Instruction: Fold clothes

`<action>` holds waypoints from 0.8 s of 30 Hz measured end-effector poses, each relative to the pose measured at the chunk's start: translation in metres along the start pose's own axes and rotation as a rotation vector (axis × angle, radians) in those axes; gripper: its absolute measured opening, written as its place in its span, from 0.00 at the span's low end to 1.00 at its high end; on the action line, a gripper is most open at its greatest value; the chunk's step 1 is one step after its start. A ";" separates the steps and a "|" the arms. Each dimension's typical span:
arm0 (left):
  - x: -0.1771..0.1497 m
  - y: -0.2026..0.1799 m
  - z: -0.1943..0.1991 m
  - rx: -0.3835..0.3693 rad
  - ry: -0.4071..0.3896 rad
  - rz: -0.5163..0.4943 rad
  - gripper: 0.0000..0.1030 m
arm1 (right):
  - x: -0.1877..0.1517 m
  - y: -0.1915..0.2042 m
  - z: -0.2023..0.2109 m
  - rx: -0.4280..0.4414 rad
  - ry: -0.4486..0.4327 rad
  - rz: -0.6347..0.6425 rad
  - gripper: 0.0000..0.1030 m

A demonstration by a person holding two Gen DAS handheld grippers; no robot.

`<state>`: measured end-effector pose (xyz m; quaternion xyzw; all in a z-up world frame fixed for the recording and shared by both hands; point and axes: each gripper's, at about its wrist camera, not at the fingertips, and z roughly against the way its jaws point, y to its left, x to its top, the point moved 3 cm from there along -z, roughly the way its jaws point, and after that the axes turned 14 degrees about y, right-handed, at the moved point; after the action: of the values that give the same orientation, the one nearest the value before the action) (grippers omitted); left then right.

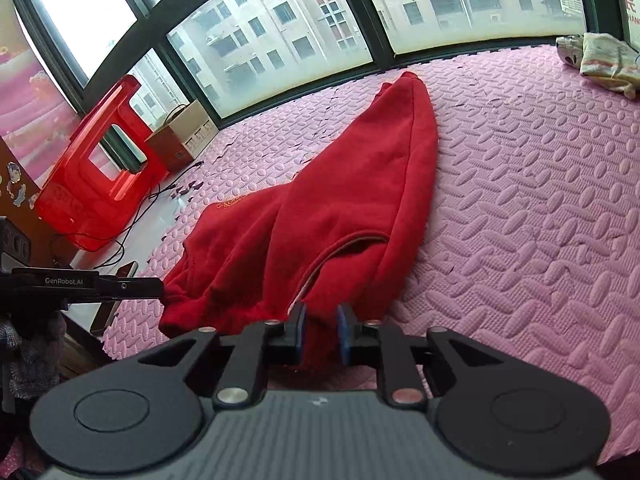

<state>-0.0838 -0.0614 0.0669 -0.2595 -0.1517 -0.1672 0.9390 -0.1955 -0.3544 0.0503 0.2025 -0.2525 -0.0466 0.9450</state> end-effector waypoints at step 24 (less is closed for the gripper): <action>0.027 -0.153 -0.147 0.027 0.130 -0.455 0.37 | 0.230 -0.069 -0.071 -0.225 -0.011 0.134 0.31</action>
<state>-0.0906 -0.2705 0.0227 -0.1948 -0.1478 -0.3887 0.8883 0.0408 -0.4359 0.0712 0.0775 -0.2639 -0.0129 0.9613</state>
